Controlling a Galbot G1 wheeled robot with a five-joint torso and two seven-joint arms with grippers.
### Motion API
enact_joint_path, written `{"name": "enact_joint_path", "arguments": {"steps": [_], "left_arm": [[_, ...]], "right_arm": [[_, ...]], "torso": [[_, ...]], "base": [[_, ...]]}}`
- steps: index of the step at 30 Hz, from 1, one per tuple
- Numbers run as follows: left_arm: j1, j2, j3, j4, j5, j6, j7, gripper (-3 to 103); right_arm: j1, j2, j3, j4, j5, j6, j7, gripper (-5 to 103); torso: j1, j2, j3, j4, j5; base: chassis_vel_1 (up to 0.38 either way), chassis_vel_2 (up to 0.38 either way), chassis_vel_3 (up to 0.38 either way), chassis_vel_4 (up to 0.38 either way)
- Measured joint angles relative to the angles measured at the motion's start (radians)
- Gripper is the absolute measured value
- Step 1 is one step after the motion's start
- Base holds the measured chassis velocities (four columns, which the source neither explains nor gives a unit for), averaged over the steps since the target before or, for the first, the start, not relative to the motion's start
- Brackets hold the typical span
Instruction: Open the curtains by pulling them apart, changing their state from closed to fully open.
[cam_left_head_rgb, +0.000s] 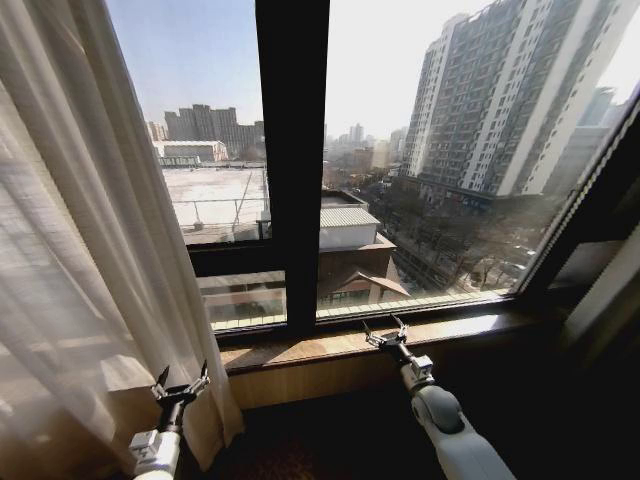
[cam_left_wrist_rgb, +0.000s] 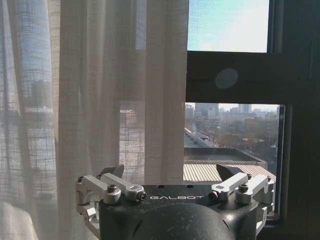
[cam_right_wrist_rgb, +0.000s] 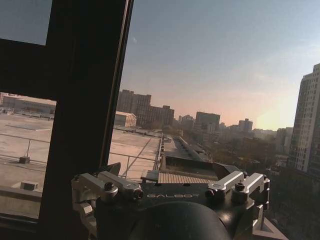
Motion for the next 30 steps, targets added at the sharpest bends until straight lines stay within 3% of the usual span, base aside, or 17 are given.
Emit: {"name": "enact_joint_path", "arguments": {"steps": [13,16,21,22,24,25,27,30], "left_arm": [[-0.003,0.000,0.000,0.000,0.000,0.002,0.000,100],[-0.033,-0.004,0.004,0.003,-0.001,0.037,0.005,100],[-0.179,-0.028,0.027,0.022,-0.007,0.213,0.045,100],[-0.179,-0.028,0.027,0.022,-0.007,0.213,0.045,100],[-0.251,-0.041,0.039,0.032,-0.011,0.299,0.064,100],[-0.251,-0.041,0.039,0.032,-0.011,0.299,0.064,100],[-0.310,-0.050,0.049,0.039,-0.014,0.369,0.079,100],[-0.325,-0.053,0.052,0.042,-0.015,0.390,0.084,100]], "right_arm": [[0.000,0.000,0.000,0.000,0.000,0.000,0.000,100],[0.000,0.000,0.000,0.000,0.000,0.000,0.000,100],[0.000,0.000,0.000,0.000,0.000,0.000,0.000,100],[0.000,0.000,0.000,0.000,0.000,0.000,0.000,100],[0.000,0.000,0.000,0.000,0.000,0.000,0.000,100],[0.000,0.000,0.000,0.000,0.000,0.000,0.000,100],[0.000,0.000,0.000,0.000,0.000,0.000,0.000,100],[0.000,0.000,0.000,0.000,0.000,0.000,0.000,100]], "torso": [[0.000,0.000,0.000,0.0001,0.0000],[0.000,0.000,0.000,0.0003,0.0002],[0.000,0.000,0.000,0.0000,0.0000],[0.000,0.000,0.000,0.0000,0.0000],[0.000,0.000,0.000,0.0000,0.0001],[0.000,0.000,0.000,0.0000,0.0001],[0.000,0.000,0.000,-0.0003,0.0001],[0.000,0.000,0.000,-0.0002,0.0000]], "base": [[0.000,0.000,0.000,0.000],[0.000,0.000,0.000,0.000],[0.000,0.000,0.000,0.000],[0.000,0.000,0.000,0.000],[0.000,0.000,0.000,0.000],[0.000,0.000,0.000,0.000],[0.000,0.000,0.000,0.000],[0.000,0.000,0.000,0.000]]}}
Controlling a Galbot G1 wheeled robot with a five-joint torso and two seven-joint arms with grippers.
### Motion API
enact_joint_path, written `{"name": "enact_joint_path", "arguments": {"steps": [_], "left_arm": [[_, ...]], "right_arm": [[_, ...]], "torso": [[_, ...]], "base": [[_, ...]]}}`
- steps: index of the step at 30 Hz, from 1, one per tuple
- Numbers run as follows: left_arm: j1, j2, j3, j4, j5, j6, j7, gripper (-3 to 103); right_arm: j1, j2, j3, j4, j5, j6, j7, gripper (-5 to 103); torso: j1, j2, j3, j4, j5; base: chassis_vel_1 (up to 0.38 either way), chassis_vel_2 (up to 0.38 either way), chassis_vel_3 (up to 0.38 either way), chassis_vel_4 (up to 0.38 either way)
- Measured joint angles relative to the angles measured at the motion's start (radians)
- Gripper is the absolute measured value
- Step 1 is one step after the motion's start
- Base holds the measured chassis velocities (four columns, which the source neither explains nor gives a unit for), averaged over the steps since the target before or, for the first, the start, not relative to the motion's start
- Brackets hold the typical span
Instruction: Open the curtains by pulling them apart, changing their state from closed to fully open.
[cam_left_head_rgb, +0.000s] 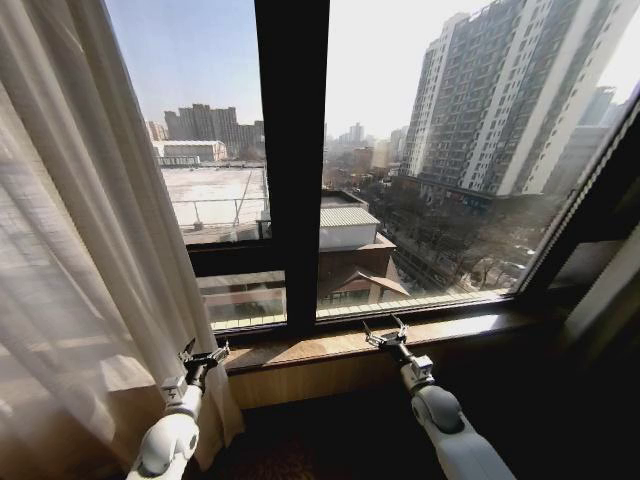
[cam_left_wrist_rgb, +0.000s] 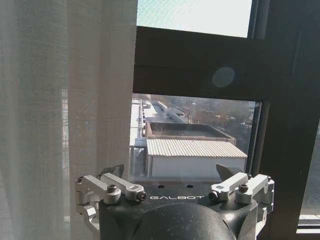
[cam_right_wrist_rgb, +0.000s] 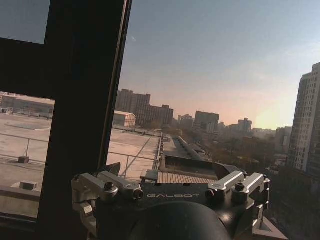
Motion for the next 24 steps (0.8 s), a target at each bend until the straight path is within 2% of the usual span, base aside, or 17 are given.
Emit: {"name": "enact_joint_path", "arguments": {"steps": [7,9,10,12,14,17,21,24], "left_arm": [[-0.009,0.007,-0.002,0.009,-0.001,0.004,0.002,100],[-0.032,0.059,-0.026,0.054,-0.006,-0.019,0.009,100],[-0.032,0.059,-0.026,0.054,-0.006,-0.019,0.009,100],[-0.070,0.154,-0.073,0.129,-0.013,-0.068,0.015,100],[-0.073,0.189,-0.105,0.145,-0.014,-0.112,0.024,100],[-0.039,0.190,-0.125,0.137,-0.012,-0.138,0.033,100],[-0.006,0.178,-0.137,0.112,-0.005,-0.157,0.036,100],[0.024,0.147,-0.132,0.086,0.005,-0.196,0.040,100]], "right_arm": [[0.000,0.000,0.000,0.000,0.000,0.000,0.000,100],[0.000,0.000,0.000,0.000,0.000,0.000,0.000,100],[0.000,0.000,0.000,0.000,0.000,0.000,0.000,100],[0.000,0.000,0.000,0.000,0.000,0.000,0.000,100],[0.000,0.000,0.000,0.000,0.000,0.000,0.000,100],[0.000,0.000,0.000,0.000,0.000,0.000,0.000,100],[0.000,0.000,0.000,0.000,0.000,0.000,0.000,100],[0.000,0.000,0.000,0.000,0.000,0.000,0.000,100]], "torso": [[0.000,0.000,0.000,0.0002,-0.0002],[0.000,0.000,0.000,0.0001,-0.0009],[0.000,0.000,0.000,0.0001,-0.0009],[0.000,0.000,0.000,0.0001,0.0003],[0.000,0.000,0.000,0.0001,0.0001],[0.000,0.000,0.000,0.0008,-0.0010],[0.000,0.000,0.000,0.0003,0.0002],[0.000,0.000,0.000,0.0002,0.0000]], "base": [[0.000,0.000,0.000,0.000],[0.000,0.000,0.000,0.000],[0.000,0.000,0.000,0.000],[0.000,0.000,0.000,0.000],[0.000,0.000,0.000,0.000],[0.000,0.000,0.000,0.000],[0.000,0.000,0.000,0.000],[0.000,0.000,0.000,0.000]]}}
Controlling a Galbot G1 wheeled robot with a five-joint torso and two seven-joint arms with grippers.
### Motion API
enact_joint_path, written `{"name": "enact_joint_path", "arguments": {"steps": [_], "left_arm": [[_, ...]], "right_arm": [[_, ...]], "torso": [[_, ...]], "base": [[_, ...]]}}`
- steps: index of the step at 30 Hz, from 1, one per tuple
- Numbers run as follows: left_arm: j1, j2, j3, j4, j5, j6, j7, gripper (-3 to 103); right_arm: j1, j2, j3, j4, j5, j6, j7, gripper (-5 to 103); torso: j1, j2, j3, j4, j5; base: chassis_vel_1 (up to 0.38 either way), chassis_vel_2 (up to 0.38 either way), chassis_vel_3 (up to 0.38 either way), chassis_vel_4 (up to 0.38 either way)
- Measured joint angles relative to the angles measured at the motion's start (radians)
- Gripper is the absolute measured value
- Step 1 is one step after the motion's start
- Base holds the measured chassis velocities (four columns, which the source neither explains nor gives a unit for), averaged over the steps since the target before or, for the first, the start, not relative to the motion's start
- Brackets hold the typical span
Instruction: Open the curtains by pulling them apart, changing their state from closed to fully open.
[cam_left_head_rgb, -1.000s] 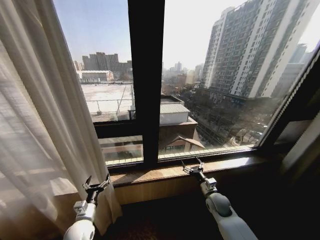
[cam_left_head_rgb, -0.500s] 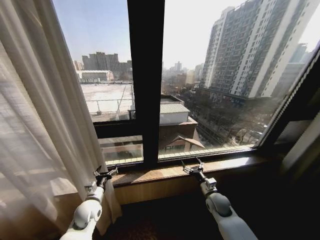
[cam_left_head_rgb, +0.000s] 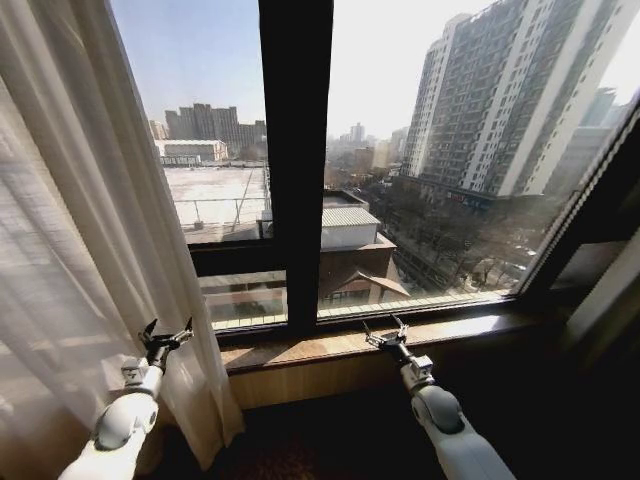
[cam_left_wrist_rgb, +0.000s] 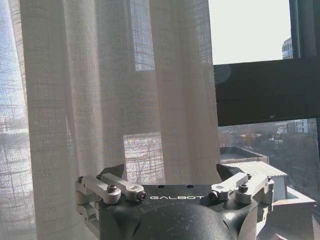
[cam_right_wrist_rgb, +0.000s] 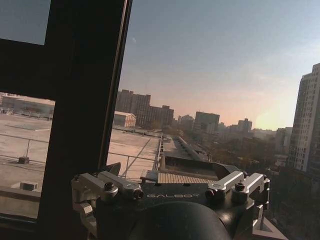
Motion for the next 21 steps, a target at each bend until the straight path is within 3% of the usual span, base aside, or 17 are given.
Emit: {"name": "enact_joint_path", "arguments": {"steps": [1,5,8,21], "left_arm": [[0.000,0.000,0.000,0.000,0.000,0.000,0.000,100],[0.023,-0.040,0.019,0.014,0.004,-0.109,0.037,100],[0.019,-0.050,0.030,0.045,0.004,-0.140,0.038,100],[-0.161,-0.011,0.122,0.236,-0.008,-0.143,0.039,100]], "right_arm": [[0.000,0.000,0.000,0.000,0.000,0.000,0.000,100],[0.000,0.000,0.000,0.000,0.000,0.000,0.000,100],[0.000,0.000,0.000,0.000,0.000,0.000,0.000,100],[0.000,0.000,0.000,0.000,0.000,0.000,0.000,100]], "torso": [[0.000,0.000,0.000,0.0000,0.0000],[0.000,0.000,0.000,0.0002,-0.0001],[0.000,0.000,0.000,0.0001,-0.0002],[0.000,0.000,0.000,0.0003,0.0000]], "base": [[0.000,0.000,0.000,0.000],[0.000,0.000,0.000,0.000],[0.000,0.000,0.000,0.000],[0.000,0.000,0.000,0.000]]}}
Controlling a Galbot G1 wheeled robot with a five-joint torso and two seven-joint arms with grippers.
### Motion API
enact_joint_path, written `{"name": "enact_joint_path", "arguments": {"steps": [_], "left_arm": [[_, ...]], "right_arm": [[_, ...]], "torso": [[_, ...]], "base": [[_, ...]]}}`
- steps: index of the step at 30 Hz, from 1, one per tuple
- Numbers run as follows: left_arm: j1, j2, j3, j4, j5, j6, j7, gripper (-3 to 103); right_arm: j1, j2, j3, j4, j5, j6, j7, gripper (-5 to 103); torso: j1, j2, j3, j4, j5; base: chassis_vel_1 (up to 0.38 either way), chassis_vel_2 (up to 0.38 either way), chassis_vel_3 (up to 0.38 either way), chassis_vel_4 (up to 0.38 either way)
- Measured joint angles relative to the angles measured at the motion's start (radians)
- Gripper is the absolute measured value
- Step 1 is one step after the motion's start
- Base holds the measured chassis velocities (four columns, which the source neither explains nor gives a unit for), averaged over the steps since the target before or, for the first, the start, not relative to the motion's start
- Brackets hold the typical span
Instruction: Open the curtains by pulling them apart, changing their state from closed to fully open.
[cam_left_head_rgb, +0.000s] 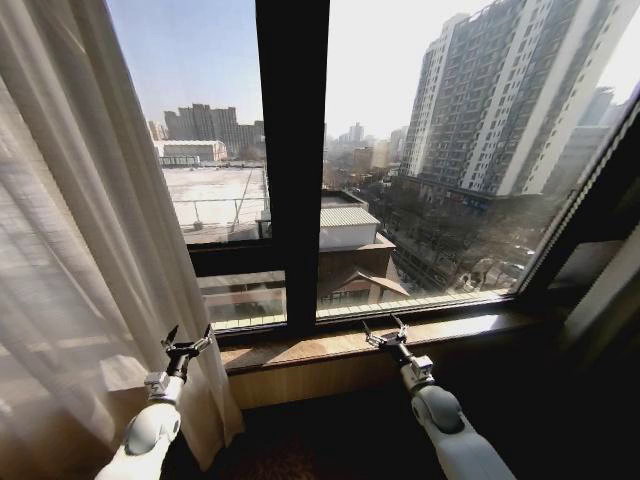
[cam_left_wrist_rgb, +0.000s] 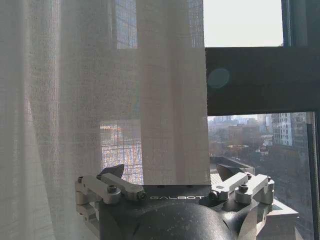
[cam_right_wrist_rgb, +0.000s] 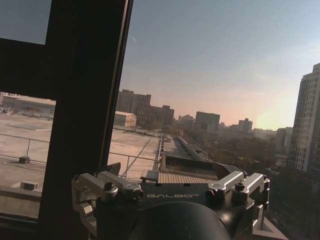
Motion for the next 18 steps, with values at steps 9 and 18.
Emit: {"name": "enact_joint_path", "arguments": {"steps": [9,18], "left_arm": [[-0.172,0.021,0.037,0.174,-0.025,-0.013,0.061,96],[-0.147,0.001,0.007,0.176,-0.041,-0.028,0.056,64]], "right_arm": [[0.000,0.000,0.000,0.000,0.000,0.000,0.000,100],[0.000,0.000,0.000,0.000,0.000,0.000,0.000,100]], "torso": [[0.000,0.000,0.000,-0.0003,-0.0001],[0.000,0.000,0.000,-0.0002,-0.0001]], "base": [[0.000,0.000,0.000,0.000],[0.000,0.000,0.000,0.000]]}}
